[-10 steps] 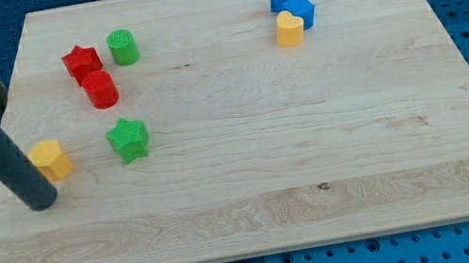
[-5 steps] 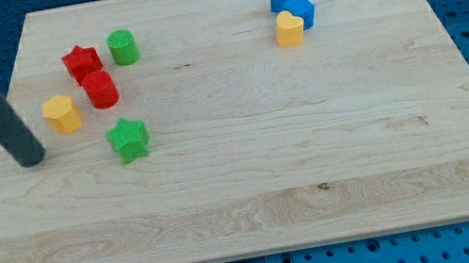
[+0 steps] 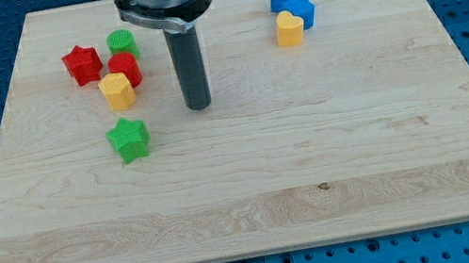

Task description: Move yellow hexagon to the center

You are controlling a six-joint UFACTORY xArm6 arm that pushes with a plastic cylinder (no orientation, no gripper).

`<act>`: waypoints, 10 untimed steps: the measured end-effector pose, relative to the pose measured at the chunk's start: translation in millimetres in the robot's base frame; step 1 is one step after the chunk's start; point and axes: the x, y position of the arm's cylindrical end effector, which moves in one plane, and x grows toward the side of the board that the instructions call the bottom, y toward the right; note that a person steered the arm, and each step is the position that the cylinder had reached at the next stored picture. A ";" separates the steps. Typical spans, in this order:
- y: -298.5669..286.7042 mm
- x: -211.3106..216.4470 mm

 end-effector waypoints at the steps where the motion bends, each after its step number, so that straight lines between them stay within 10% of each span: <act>1: -26.0 19.3; 3: -110.9 3.3; 6: -33.1 -23.1; 10: -133.5 -68.8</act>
